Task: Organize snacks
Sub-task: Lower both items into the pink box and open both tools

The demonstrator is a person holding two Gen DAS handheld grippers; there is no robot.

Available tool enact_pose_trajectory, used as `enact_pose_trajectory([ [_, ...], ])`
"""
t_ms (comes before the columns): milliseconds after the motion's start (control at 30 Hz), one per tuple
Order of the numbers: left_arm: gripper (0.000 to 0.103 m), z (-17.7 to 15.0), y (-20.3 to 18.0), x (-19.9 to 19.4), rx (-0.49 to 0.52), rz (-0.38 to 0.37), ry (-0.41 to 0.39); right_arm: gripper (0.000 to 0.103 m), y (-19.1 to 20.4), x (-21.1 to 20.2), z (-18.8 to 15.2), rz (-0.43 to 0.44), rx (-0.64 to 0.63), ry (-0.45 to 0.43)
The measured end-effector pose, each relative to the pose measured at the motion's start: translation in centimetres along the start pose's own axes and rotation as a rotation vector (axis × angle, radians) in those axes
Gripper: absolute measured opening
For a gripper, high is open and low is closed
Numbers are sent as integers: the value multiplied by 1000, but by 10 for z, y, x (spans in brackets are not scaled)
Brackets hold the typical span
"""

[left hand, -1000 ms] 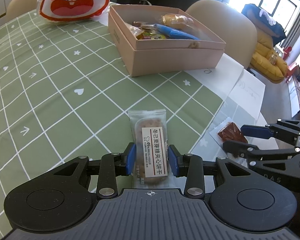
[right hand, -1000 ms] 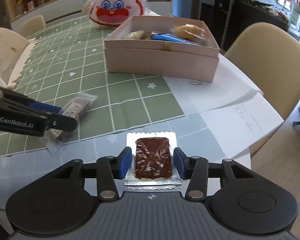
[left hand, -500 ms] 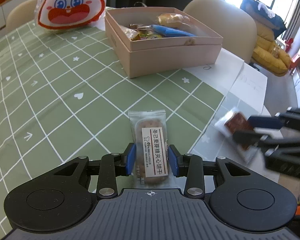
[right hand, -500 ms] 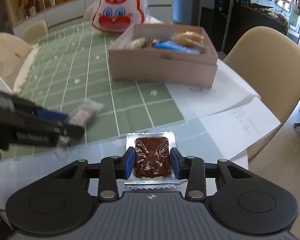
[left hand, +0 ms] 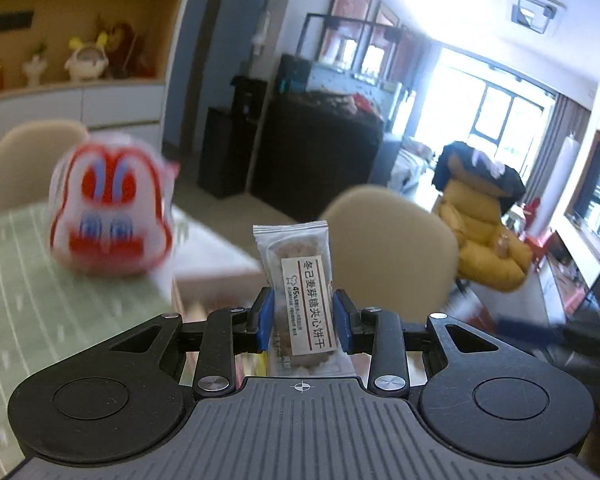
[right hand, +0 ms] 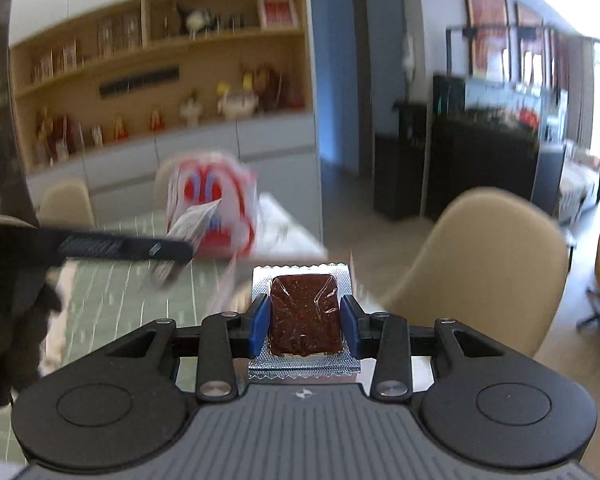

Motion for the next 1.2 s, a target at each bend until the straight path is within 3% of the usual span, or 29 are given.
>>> enact_pose_trajectory([
  [67, 37, 13, 3, 28, -28, -6, -10, 38, -2, 5, 10, -17, -15, -23],
  [133, 37, 11, 9, 62, -55, 8, 40, 38, -2, 11, 12, -32, -21, -19],
  [267, 37, -28, 28, 121, -111, 39, 175, 38, -2, 19, 3, -45, -40, 21],
  [467, 39, -86, 51, 152, -108, 76, 269, 38, -10, 37, -17, -89, -27, 113],
  [600, 39, -93, 58, 149, -60, 100, 248, 38, -10, 51, -23, -92, -16, 147],
  [733, 39, -73, 73, 117, -155, 91, 148, 38, -6, 64, -23, -75, -16, 156],
  [800, 39, -70, 75, 97, -162, 92, 134, 38, -3, 75, -21, -61, -6, 158],
  [1100, 39, -112, 58, 14, -182, 74, 205, 38, 23, 180, -11, 30, 24, 190],
  [1167, 38, -119, 53, 2, -158, 71, 214, 38, 28, 196, -11, 84, 60, 129],
  [1200, 38, -121, 52, -2, -142, 75, 216, 43, 30, 203, -10, 84, 51, 106],
])
Point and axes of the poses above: each gripper's, at about its wrist camera, not at the fingertips, and x roughly the way its jaws point, y to its left, z to its top, the point moved 2 cm from there along x, roughly the way its jaws point, and after that the axes turned 15 degrees about -y, right-handed, at the moved point
